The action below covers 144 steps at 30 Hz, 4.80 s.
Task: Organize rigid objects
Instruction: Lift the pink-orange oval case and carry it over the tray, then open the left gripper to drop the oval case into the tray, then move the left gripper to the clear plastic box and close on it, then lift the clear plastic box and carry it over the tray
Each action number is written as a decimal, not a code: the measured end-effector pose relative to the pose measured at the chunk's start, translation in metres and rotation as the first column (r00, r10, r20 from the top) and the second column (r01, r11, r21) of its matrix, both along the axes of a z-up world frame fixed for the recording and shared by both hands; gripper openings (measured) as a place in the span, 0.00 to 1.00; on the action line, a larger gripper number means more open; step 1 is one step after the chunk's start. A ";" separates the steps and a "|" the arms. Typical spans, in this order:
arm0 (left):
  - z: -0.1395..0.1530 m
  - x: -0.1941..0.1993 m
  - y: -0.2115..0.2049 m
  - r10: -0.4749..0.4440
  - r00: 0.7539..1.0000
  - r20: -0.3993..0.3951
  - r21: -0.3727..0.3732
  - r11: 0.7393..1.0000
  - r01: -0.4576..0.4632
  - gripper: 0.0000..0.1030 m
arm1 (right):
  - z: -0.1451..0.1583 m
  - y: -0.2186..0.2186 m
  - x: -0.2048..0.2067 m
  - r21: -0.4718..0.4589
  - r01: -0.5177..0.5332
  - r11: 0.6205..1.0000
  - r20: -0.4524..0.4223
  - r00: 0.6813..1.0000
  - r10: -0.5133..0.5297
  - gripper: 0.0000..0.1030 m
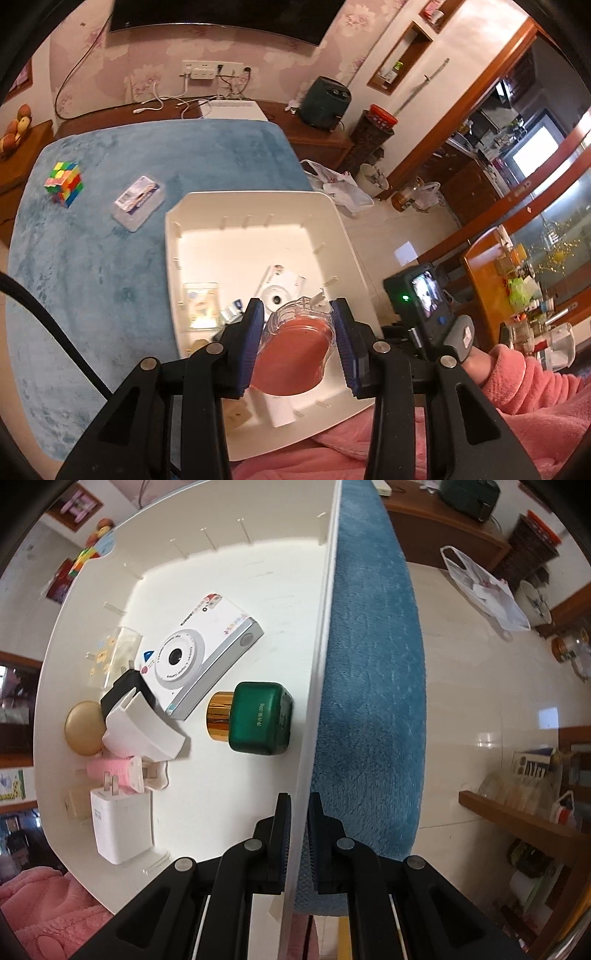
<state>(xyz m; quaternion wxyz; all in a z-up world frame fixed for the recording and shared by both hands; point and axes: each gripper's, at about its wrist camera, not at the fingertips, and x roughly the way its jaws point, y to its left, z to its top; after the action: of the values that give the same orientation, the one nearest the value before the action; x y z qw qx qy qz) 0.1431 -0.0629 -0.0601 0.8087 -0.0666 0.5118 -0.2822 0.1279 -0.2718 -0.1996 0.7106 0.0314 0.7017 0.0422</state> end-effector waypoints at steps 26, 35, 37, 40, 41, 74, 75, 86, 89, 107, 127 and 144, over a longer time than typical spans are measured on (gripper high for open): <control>-0.003 -0.003 -0.023 -0.007 0.999 -0.037 0.132 0.991 0.012 0.46 | -0.003 -0.010 0.004 0.037 0.035 0.999 -0.015 0.999 -0.034 0.10; 0.005 0.028 0.010 -0.010 0.998 -0.057 0.168 0.986 0.020 0.55 | -0.004 -0.016 0.001 0.031 0.186 0.982 -0.005 0.983 -0.186 0.10; 0.007 0.037 0.017 -0.014 0.999 -0.052 0.180 0.983 0.024 0.55 | -0.004 -0.017 0.000 0.026 0.225 0.974 0.001 0.974 -0.225 0.10; 0.008 0.051 0.027 -0.036 0.999 -0.025 0.203 0.978 0.041 0.55 | -0.004 -0.018 -0.002 0.019 0.278 0.960 0.008 0.961 -0.278 0.10; 0.009 0.056 0.030 -0.047 0.999 -0.014 0.215 0.975 0.049 0.56 | -0.005 -0.017 -0.002 0.017 0.296 0.955 0.010 0.955 -0.296 0.10; -0.132 0.235 0.054 -0.042 0.990 -0.132 0.436 0.895 0.097 0.79 | 0.001 -0.012 -0.005 -0.095 0.540 0.836 0.032 0.841 -0.540 0.14; -0.136 0.237 0.053 -0.038 0.991 -0.130 0.438 0.894 0.092 0.79 | 0.001 -0.012 -0.005 -0.096 0.544 0.834 0.031 0.839 -0.543 0.14; -0.157 0.260 0.049 -0.002 0.988 -0.156 0.413 0.908 0.067 0.79 | 0.003 -0.015 -0.004 -0.094 0.569 0.817 0.028 0.822 -0.569 0.15; -0.163 0.263 0.048 0.010 0.986 -0.169 0.404 0.913 0.060 0.79 | 0.003 -0.016 -0.005 -0.095 0.575 0.812 0.026 0.817 -0.576 0.15; -0.179 0.265 0.055 0.080 0.984 -0.159 0.368 0.930 -0.016 0.69 | 0.001 -0.023 -0.007 -0.097 0.598 0.796 0.022 0.800 -0.599 0.17; -0.189 0.137 0.108 0.236 0.931 -0.277 0.467 0.880 -0.084 0.64 | -0.002 -0.022 -0.005 -0.012 0.458 0.889 0.003 0.889 -0.458 0.17; -0.128 0.029 0.116 0.472 0.854 -0.219 0.517 0.798 -0.309 0.64 | -0.006 -0.011 -0.003 0.051 0.151 0.987 -0.011 0.989 -0.151 0.17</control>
<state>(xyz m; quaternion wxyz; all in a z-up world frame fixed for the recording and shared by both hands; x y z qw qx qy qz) 0.1726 0.0535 -0.1886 0.7419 -0.0244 0.6689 0.0398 0.1252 -0.2833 -0.2051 0.7080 0.1029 0.6987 0.0063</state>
